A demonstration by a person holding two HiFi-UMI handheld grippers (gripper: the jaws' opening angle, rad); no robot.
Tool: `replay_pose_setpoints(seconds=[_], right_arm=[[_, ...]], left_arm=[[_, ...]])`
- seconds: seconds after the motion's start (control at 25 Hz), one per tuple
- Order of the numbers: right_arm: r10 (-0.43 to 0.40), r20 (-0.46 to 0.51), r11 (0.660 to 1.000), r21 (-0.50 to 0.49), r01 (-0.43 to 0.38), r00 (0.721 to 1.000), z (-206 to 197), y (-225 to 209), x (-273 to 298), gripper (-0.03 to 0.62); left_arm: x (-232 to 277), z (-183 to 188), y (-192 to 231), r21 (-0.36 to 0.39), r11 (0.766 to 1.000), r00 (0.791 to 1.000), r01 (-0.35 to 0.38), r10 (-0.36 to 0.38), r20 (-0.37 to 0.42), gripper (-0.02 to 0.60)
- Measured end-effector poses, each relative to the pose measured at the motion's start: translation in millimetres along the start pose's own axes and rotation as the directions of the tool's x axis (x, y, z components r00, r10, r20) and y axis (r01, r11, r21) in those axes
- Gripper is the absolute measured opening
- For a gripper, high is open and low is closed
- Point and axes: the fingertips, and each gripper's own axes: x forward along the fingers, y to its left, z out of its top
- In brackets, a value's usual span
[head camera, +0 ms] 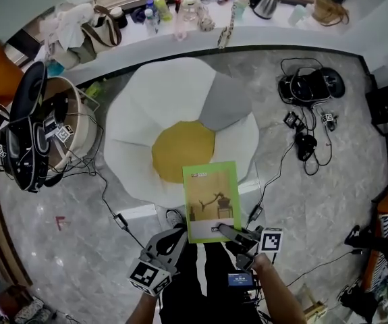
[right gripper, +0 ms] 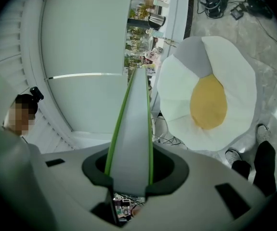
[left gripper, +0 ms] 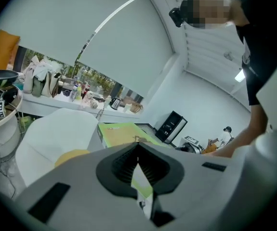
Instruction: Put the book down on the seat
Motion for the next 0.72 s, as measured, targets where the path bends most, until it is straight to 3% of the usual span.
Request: replay_pose_setpoints(seconds=[0.28,0.72], right_arm=[[-0.031,-0.046,1.000,-0.005,0.031,0.998,26.8,-70.7,14.1,0.147],[-0.128,-0.135,0.991,-0.053,0.122,0.982,59.1,-186.8,41.9,0.146]], left_arm=[[47.5,-20.9,18.8,0.031,1.000,0.999,0.006,-0.005,-0.042,0.012],[86.5,-45.5,40.2,-0.030,1.000,0.998,-0.002,0.000,-0.058,0.012]])
